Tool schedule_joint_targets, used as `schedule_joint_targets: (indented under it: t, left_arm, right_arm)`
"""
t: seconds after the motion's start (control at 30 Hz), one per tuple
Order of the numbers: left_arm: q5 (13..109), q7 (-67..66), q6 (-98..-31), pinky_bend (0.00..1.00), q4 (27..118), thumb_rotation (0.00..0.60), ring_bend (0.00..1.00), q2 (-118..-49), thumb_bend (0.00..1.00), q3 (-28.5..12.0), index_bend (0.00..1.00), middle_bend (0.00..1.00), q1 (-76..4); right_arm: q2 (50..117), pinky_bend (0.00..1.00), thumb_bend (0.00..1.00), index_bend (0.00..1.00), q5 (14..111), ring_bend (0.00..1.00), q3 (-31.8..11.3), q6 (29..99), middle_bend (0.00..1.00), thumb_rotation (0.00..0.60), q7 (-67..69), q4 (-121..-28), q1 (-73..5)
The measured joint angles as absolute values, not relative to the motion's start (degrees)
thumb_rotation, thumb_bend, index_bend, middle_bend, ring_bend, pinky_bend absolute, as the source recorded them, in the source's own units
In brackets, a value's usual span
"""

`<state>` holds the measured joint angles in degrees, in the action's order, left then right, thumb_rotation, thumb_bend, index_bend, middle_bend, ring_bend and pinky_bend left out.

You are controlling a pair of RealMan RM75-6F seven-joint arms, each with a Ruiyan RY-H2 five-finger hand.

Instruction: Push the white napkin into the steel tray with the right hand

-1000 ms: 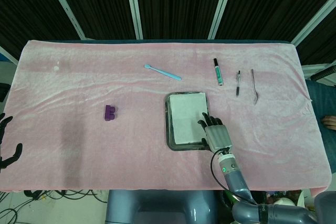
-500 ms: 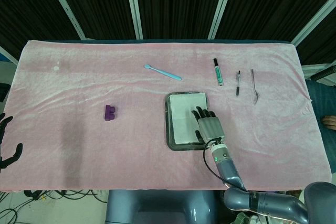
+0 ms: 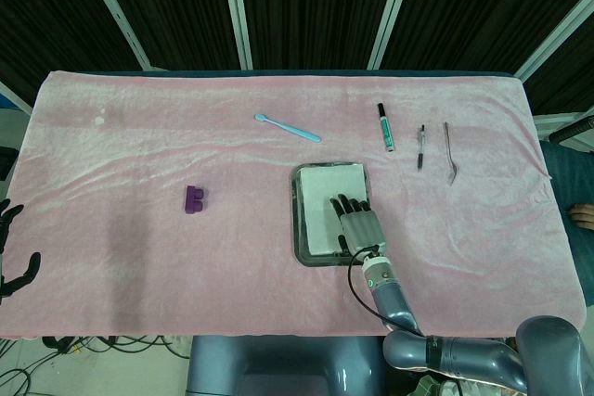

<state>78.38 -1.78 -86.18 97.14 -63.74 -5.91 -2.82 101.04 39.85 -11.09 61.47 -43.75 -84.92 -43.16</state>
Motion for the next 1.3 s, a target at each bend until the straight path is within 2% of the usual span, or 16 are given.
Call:
schedule_joint_targets:
  t: [0.3,1.3]
  left_arm:
    - [78.38,-1.87,-86.23,0.0,97.3,0.6,0.0,-63.72,0.4,-5.89,0.12,0.04,-2.83]
    - [78.3,-2.09,-86.09,0.0,97.25,0.6,0.0,-63.71,0.4,-5.79,0.12,0.04,-2.9]
  right_arm:
    - [101.9,0.17,0.42,0.12,39.01,0.14,-9.7,61.8,0.07,0.6,-45.23,-85.04,-43.75]
    - [102.04,0.17,0.42,0.12,35.32,0.14,-9.2,63.19,0.07,0.6,-47.88,-85.99,-44.79]
